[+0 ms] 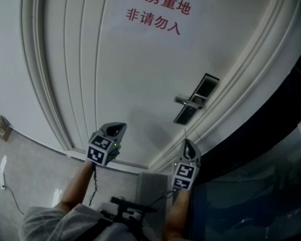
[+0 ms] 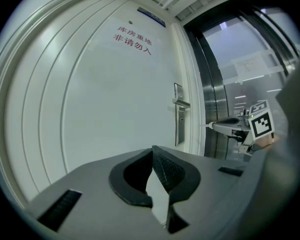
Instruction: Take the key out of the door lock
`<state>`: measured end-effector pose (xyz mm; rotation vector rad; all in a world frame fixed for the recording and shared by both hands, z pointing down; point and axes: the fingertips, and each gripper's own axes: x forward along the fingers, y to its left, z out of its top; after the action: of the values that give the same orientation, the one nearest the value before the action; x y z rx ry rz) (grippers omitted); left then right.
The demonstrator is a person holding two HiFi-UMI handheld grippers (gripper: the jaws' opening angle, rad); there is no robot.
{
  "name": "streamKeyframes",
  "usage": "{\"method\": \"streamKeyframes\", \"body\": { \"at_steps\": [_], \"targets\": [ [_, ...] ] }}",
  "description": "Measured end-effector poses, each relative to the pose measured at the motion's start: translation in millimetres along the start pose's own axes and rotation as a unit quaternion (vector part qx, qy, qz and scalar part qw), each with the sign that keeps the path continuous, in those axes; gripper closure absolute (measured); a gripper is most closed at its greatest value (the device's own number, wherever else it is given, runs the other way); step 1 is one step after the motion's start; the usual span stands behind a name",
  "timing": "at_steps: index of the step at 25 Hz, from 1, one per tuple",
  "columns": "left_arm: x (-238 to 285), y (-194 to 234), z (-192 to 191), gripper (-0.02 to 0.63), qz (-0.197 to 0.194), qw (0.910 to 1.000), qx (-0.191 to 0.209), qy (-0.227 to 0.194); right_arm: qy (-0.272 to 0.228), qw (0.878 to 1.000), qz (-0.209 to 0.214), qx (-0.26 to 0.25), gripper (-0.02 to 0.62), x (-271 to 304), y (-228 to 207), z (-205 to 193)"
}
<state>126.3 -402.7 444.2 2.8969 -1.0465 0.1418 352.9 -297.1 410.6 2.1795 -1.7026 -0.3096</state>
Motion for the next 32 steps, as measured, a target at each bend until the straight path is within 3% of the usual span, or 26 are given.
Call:
{"method": "streamKeyframes", "body": {
  "at_steps": [10, 16, 32],
  "targets": [
    [-25.7, 4.1, -8.5, 0.598, 0.005, 0.9999, 0.000, -0.012, -0.009, 0.988, 0.043, 0.148, 0.574, -25.9, 37.3, -9.3],
    [-34.1, 2.8, -17.4, 0.598, 0.000, 1.0000, 0.000, -0.006, -0.009, 0.984, 0.046, 0.175, 0.575, -48.2, 56.2, -8.6],
    [-38.0, -13.3, -16.7, 0.598, -0.015, 0.9998, 0.010, -0.011, -0.012, 0.983, 0.042, 0.178, 0.575, -65.8, 56.1, -13.0]
  ]
}}
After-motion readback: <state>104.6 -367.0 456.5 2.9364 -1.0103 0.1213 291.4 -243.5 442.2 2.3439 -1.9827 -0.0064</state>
